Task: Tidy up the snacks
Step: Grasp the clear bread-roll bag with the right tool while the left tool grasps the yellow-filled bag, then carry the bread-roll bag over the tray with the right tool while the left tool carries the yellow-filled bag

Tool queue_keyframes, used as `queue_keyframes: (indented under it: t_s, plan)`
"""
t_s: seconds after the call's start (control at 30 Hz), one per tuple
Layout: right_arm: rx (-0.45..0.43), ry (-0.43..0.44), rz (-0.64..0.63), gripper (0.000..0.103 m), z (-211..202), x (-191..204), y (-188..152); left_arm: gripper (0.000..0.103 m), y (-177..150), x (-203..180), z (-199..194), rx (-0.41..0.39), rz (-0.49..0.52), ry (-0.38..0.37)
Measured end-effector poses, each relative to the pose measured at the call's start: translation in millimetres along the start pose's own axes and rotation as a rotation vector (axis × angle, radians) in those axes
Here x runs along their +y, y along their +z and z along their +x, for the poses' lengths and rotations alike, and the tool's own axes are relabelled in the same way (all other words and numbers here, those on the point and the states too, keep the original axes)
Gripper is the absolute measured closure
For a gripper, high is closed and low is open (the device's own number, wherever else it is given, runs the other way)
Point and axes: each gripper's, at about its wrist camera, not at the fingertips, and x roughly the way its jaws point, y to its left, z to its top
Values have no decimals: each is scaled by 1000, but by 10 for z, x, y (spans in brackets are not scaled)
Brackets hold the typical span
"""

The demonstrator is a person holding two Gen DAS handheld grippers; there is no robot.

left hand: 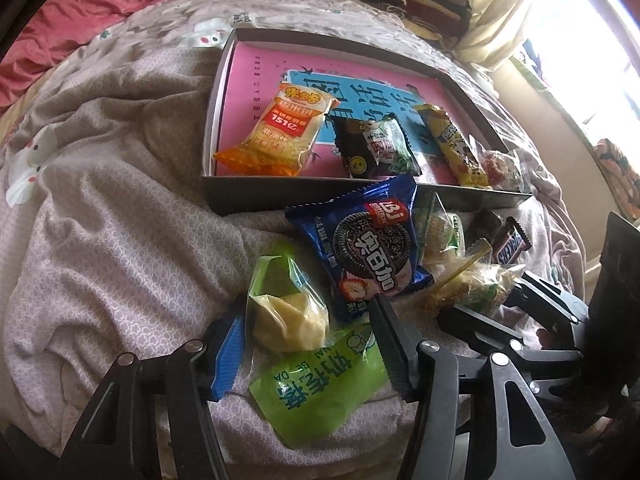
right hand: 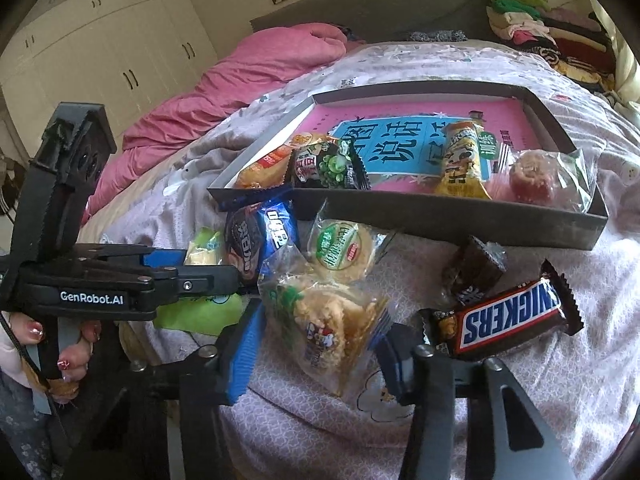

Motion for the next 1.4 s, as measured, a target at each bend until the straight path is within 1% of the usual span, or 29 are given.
queue_keyframes:
  t_s: [0.07,0.1,0.2,0.23,0.27,0.3,0.37,0.6,0.73,1.03,1.2,1.4]
  plan:
    - [0,8,-10,60,-23,11,-2,42,-1,1,6,2,3,2]
    - [0,12,-18,65,-36,23,-3,43,-2,0,9,3,4,3]
    - [5,25,-43,68,-57,62,-4,44,-8,-8,14,6,9,8]
    - [5,32,-52,70,-63,79,-6,46,-10,-10,13,5,10,10]
    - [5,38,-62,70,-69,97,-7,53,-12,-6,11,4,9,14]
    - [5,41,-69,72,-67,116,-6,55,-8,8,5,2,4,16]
    - [2,53,-78,73,-70,140,-3,65,-8,40,-8,-2,-7,13]
    - [-30,72,-71,73,-132,134,26,66,-17,27,-40,-7,5,12]
    - [-56,82,-55,73,-180,103,50,66,-29,38,-121,-12,-1,7]
    - [-100,91,-43,73,-281,60,98,66,22,15,-399,-72,5,11]
    - [-108,90,-37,73,-299,45,108,66,54,31,-458,-90,-4,1]
    - [-136,93,-26,73,-375,11,126,66,145,44,-566,-122,-22,-2]
